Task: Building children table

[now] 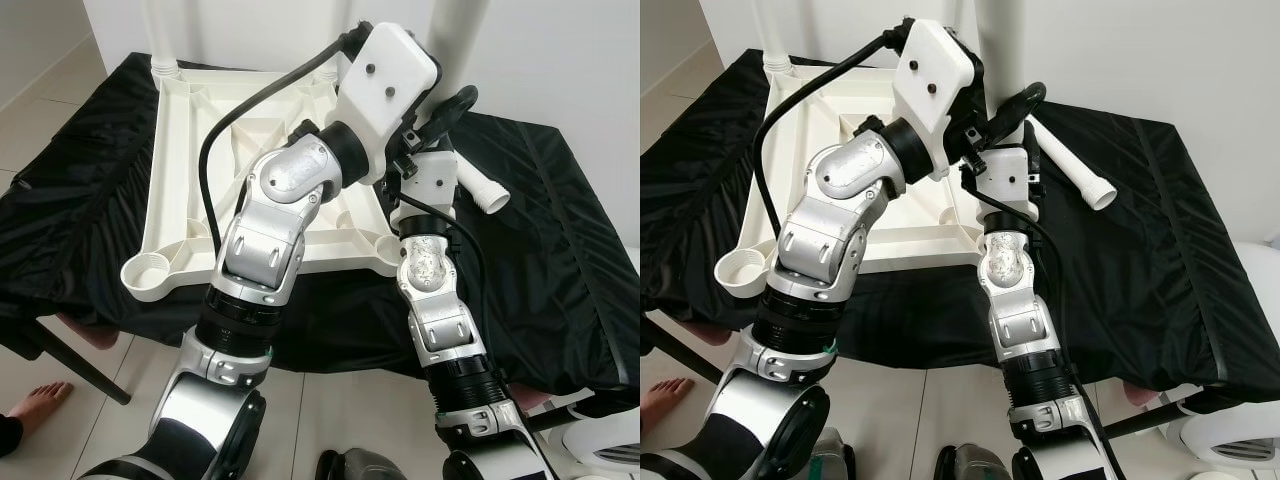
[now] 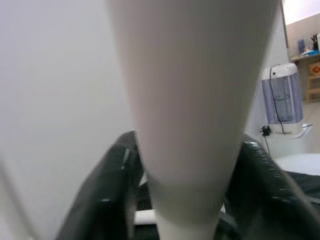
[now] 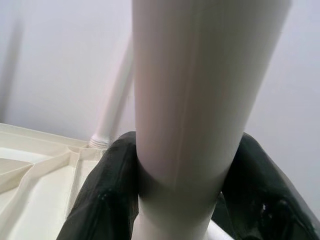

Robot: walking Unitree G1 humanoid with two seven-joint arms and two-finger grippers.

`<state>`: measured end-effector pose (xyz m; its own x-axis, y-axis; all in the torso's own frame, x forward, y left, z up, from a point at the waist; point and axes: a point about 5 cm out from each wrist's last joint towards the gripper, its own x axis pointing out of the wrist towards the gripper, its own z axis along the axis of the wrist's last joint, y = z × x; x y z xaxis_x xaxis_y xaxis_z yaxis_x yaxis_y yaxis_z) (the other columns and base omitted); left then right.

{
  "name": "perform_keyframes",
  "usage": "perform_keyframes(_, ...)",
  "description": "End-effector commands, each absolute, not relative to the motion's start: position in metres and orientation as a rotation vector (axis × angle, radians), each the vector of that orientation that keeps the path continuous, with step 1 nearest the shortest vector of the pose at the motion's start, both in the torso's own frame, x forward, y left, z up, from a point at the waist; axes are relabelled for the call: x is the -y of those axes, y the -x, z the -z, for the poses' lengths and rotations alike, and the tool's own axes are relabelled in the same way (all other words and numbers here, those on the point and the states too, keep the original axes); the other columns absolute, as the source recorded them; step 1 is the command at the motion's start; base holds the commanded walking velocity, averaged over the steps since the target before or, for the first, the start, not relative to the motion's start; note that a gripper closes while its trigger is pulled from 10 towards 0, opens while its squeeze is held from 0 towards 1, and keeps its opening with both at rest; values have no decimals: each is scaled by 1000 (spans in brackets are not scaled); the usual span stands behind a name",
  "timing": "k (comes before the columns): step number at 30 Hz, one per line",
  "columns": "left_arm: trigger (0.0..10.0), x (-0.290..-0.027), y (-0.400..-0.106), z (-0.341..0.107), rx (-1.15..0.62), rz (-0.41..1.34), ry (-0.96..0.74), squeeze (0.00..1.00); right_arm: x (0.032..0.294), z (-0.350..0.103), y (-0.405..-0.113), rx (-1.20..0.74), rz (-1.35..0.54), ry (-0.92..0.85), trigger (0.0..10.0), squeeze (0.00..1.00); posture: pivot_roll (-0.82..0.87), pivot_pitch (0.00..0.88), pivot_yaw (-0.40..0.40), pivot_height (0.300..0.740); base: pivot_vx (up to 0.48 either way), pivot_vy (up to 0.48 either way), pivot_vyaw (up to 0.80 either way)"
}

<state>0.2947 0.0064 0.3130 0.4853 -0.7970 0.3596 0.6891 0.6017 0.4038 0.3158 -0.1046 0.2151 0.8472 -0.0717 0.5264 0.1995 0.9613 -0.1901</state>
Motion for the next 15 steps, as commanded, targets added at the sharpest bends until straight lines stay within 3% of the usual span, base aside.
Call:
perform_keyframes(1,10000,-17,-304,-318,538,642,-54,1000,118,-222,-314,585,223,214,4118,0,101,0,-83,740,0,0,0)
perform_keyframes(2,10000,-17,-304,-318,538,642,-54,1000,118,-222,-314,585,223,214,4118,0,101,0,-83,740,0,0,0)
perform_keyframes(3,10000,-19,-304,-319,540,650,-34,1000,119,-222,-315,586,227,212,9294,0,102,0,-82,740,0,0,0)
perform_keyframes(4,10000,-19,-303,-320,544,658,-29,1000,119,-222,-315,585,232,210,10000,0,102,0,-80,740,0,0,0)
perform_keyframes(12,10000,-14,-295,-320,544,735,-39,1000,124,-218,-318,542,259,188,10000,0,102,0,-77,740,0,0,0)
perform_keyframes(13,10000,-12,-293,-319,542,758,-35,90,124,-218,-319,538,262,183,10000,0,103,0,-76,740,0,0,0)
perform_keyframes(14,10000,-12,-293,-319,542,758,-35,90,124,-218,-319,538,262,183,10000,0,103,0,-76,740,0,0,0)
perform_keyframes(15,10000,-10,-291,-318,540,779,-29,0,124,-217,-319,534,261,171,10000,0,103,0,-75,740,0,0,0)
